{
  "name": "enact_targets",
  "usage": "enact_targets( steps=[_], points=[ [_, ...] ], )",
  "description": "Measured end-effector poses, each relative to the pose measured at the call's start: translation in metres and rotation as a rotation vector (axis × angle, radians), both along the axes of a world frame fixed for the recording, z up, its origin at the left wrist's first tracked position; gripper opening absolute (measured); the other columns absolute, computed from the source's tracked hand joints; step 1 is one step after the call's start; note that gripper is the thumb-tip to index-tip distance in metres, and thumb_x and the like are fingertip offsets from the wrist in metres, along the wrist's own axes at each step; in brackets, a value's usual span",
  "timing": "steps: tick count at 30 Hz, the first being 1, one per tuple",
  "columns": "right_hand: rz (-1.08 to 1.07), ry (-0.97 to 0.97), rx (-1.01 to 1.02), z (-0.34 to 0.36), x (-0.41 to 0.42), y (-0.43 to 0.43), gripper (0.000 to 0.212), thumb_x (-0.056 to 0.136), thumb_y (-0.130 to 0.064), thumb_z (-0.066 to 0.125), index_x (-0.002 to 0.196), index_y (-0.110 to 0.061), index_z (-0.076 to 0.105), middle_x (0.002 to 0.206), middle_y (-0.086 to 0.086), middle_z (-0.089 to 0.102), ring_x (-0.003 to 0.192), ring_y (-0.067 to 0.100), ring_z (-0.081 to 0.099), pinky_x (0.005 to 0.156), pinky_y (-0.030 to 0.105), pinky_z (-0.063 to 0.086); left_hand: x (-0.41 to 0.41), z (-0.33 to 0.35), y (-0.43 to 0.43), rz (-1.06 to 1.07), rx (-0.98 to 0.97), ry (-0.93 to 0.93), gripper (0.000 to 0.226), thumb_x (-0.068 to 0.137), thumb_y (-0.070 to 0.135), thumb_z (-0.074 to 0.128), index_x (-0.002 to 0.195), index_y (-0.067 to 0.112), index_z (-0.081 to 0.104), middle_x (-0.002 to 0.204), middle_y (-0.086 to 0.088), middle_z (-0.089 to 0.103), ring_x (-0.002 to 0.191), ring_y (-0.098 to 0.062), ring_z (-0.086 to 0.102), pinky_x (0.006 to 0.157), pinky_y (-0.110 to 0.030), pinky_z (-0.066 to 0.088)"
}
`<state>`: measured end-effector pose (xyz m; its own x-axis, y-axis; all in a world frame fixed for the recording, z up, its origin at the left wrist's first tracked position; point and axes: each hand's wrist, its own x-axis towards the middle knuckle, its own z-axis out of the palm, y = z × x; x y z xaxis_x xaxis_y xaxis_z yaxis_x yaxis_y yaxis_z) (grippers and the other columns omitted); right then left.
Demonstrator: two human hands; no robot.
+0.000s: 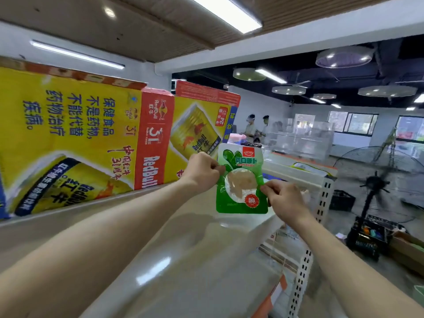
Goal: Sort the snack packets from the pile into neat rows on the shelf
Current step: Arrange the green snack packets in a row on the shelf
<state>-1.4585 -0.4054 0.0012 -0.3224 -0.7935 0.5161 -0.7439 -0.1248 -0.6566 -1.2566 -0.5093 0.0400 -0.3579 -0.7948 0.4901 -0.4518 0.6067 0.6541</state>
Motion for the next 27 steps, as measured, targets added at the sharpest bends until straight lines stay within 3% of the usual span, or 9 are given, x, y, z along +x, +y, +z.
enact_targets(
  steps=[3, 6, 10, 15, 17, 19, 22, 27],
  points=[
    [0.047, -0.001, -0.009, 0.002, -0.010, -0.027, 0.019, 0.095, -0.017, 0.061, 0.080, -0.014, 0.072, 0.069, -0.004, 0.067, 0.066, 0.011, 0.060, 0.060, 0.028, 0.042, -0.006, -0.001, -0.016, 0.059, 0.004, 0.004, 0.033, 0.093, 0.020, 0.064, 0.071, -0.005, 0.069, 0.076, -0.021, 0.070, 0.060, -0.020, 0.056, 0.057, -0.033, 0.051],
    [0.121, 0.000, -0.003, 0.004, -0.023, -0.059, 0.019, 0.095, -0.017, 0.062, 0.080, -0.012, 0.073, 0.073, -0.001, 0.070, 0.073, 0.018, 0.064, 0.066, 0.032, 0.047, -0.011, -0.004, -0.031, 0.133, 0.027, -0.004, 0.035, 0.094, 0.020, 0.063, 0.072, -0.007, 0.066, 0.069, -0.019, 0.065, 0.058, -0.020, 0.051, 0.051, -0.027, 0.040],
    [0.220, 0.075, 0.000, 0.003, -0.044, -0.098, 0.020, 0.093, -0.014, 0.064, 0.075, -0.010, 0.070, 0.065, 0.001, 0.064, 0.068, 0.024, 0.058, 0.061, 0.031, 0.039, -0.023, -0.009, -0.045, 0.255, 0.049, -0.032, 0.040, 0.097, 0.023, 0.059, 0.069, -0.005, 0.061, 0.060, -0.010, 0.051, 0.054, -0.020, 0.042, 0.050, -0.028, 0.029],
    [0.328, 0.170, 0.062, 0.010, -0.087, -0.148, 0.027, 0.095, -0.017, 0.061, 0.070, -0.028, 0.064, 0.065, -0.010, 0.062, 0.064, 0.009, 0.058, 0.057, 0.022, 0.039, -0.062, -0.010, -0.064, 0.368, 0.090, -0.002, 0.045, 0.101, 0.020, 0.053, 0.057, 0.010, 0.049, 0.057, -0.002, 0.049, 0.053, -0.016, 0.043, 0.048, -0.028, 0.030],
    [0.360, 0.196, 0.103, 0.012, -0.102, -0.164, 0.027, 0.096, -0.019, 0.059, 0.070, -0.025, 0.064, 0.066, -0.004, 0.063, 0.065, 0.015, 0.058, 0.059, 0.026, 0.042, -0.080, -0.010, -0.067, 0.399, 0.111, 0.022, 0.041, 0.101, 0.019, 0.052, 0.061, 0.010, 0.053, 0.061, -0.002, 0.052, 0.061, -0.019, 0.047, 0.051, -0.028, 0.034],
    [0.385, 0.235, 0.153, 0.013, -0.116, -0.179, 0.025, 0.097, -0.020, 0.057, 0.073, -0.020, 0.065, 0.068, -0.001, 0.061, 0.068, 0.020, 0.057, 0.064, 0.032, 0.042, -0.097, -0.010, -0.071, 0.431, 0.161, 0.073, 0.032, 0.101, 0.018, 0.052, 0.077, 0.002, 0.066, 0.072, -0.008, 0.060, 0.071, -0.023, 0.052, 0.061, -0.031, 0.041],
    [0.410, 0.286, 0.189, 0.012, -0.130, -0.201, 0.024, 0.098, -0.019, 0.055, 0.075, -0.019, 0.063, 0.071, 0.000, 0.059, 0.071, 0.021, 0.055, 0.064, 0.031, 0.038, -0.117, -0.012, -0.082, 0.462, 0.271, 0.194, 0.025, 0.100, 0.019, 0.053, 0.095, 0.001, 0.069, 0.071, -0.005, 0.056, 0.063, -0.019, 0.050, 0.057, -0.028, 0.039],
    [0.395, 0.426, 0.263, 0.005, -0.141, -0.226, 0.021, 0.099, -0.021, 0.054, 0.082, -0.013, 0.064, 0.081, 0.003, 0.055, 0.077, 0.020, 0.049, 0.059, 0.030, 0.028, -0.132, -0.021, -0.110, 0.565, 0.374, 0.222, 0.020, 0.092, 0.014, 0.056, 0.084, 0.000, 0.069, 0.073, -0.009, 0.060, 0.066, -0.023, 0.054, 0.055, -0.026, 0.044]
  ],
)
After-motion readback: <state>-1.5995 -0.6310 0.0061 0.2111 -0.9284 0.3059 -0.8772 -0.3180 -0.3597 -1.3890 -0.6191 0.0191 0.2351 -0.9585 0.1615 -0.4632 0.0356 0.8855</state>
